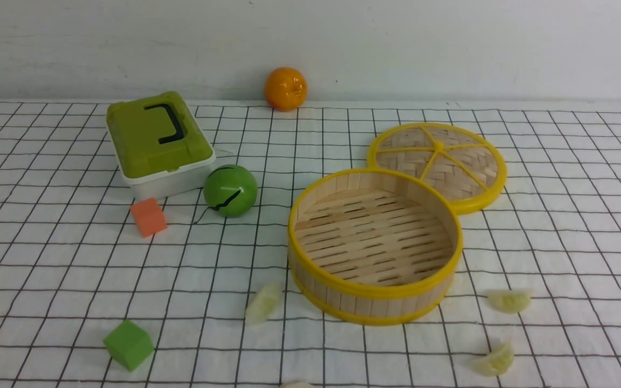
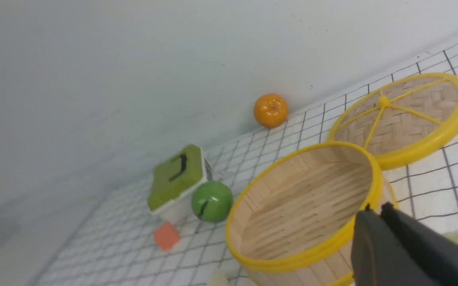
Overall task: Put the dumplings into the steamer on the table with the white tablecloth.
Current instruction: 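Reach for and grasp a dumpling on the table with the left gripper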
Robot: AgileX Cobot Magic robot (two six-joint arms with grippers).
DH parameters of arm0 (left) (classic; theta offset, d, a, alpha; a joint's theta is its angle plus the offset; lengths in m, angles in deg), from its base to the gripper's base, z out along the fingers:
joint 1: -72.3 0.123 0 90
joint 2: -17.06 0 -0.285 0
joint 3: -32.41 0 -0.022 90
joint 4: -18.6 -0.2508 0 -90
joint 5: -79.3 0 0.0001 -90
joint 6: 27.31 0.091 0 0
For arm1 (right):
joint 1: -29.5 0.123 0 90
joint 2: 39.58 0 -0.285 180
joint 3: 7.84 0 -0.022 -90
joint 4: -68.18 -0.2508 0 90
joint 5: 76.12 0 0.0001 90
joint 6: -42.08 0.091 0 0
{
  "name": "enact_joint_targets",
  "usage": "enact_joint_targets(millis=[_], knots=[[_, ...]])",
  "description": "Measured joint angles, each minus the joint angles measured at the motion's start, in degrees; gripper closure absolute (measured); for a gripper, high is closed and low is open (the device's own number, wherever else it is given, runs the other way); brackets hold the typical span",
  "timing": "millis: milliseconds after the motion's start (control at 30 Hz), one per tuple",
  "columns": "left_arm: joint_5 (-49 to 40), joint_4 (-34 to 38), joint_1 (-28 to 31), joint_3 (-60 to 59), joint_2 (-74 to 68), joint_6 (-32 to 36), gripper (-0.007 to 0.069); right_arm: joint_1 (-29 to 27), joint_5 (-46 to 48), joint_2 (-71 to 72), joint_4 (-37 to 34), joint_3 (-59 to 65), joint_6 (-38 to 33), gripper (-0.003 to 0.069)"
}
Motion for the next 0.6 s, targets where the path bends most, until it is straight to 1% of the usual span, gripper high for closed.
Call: enact_joint_targets(millis=[33,67,133,167,200,233,267,333,367,400,433,467,500,533,567,600], knots=[[-3.8,-3.0,0.0,2.4,0.0,2.4,0.0404,0.0,1.1,-2.3,1.2,-1.7,-1.4,0.0666],[-7.6,-7.6,0.0,6.3,-0.4,6.2,0.0431,0.0,2.4,-5.5,3.0,-4.0,-3.2,0.0677],[-15.3,-14.3,0.0,12.3,-3.2,11.5,0.0493,0.0,5.0,-12.8,6.4,-8.6,-6.5,0.0681],[-16.3,-14.3,0.0,13.0,-3.2,12.1,0.0493,0.0,5.0,-13.6,6.8,-9.1,-6.8,0.0681],[-25.3,-21.2,0.0,20.2,-9.0,17.9,0.0587,0.0,8.2,-21.7,9.7,-14.0,-9.7,0.0681],[-26.4,-21.9,0.0,21.8,-9.7,19.2,0.0596,0.0,8.5,-21.7,9.7,-14.0,-9.9,0.0681],[-32.9,-25.5,0.0,25.8,-13.9,22.0,0.0637,0.0,10.1,-25.6,10.8,-16.5,-10.9,0.0681],[-41.6,-30.2,0.0,32.8,-20.4,26.2,0.0637,0.2,15.5,-33.1,12.6,-21.6,-13.2,0.0681],[-45.9,-32.9,-0.2,35.7,-24.3,27.4,0.0637,1.3,18.0,-36.4,13.5,-23.9,-14.5,0.0681],[-47.5,-34.3,-0.5,37.2,-26.2,27.9,0.0637,2.3,20.0,-38.7,14.2,-25.6,-15.2,0.0681],[-49.4,-36.5,-2.0,39.2,-29.1,28.3,0.0637,3.9,21.9,-40.6,15.3,-27.0,-15.7,0.0681],[-51.2,-39.2,-4.4,41.4,-32.9,28.3,0.0637,7.5,24.9,-43.0,17.0,-29.0,-16.1,0.0681],[-52.3,-40.7,-7.3,42.6,-35.5,28.2,0.0637,9.5,26.9,-44.2,18.4,-30.1,-16.1,0.0681],[-53.4,-41.9,-10.8,43.6,-38.2,28.1,0.0637,10.7,28.5,-45.1,19.3,-30.9,-16.1,0.0681],[-55.1,-43.5,-16.5,45.3,-42.1,27.9,0.0637,13.4,31.0,-46.0,21.1,-31.9,-16.0,0.0680],[-56.1,-44.4,-19.9,46.0,-44.5,27.9,0.0637,14.5,32.8,-46.4,21.7,-32.6,-15.7,0.0679]])
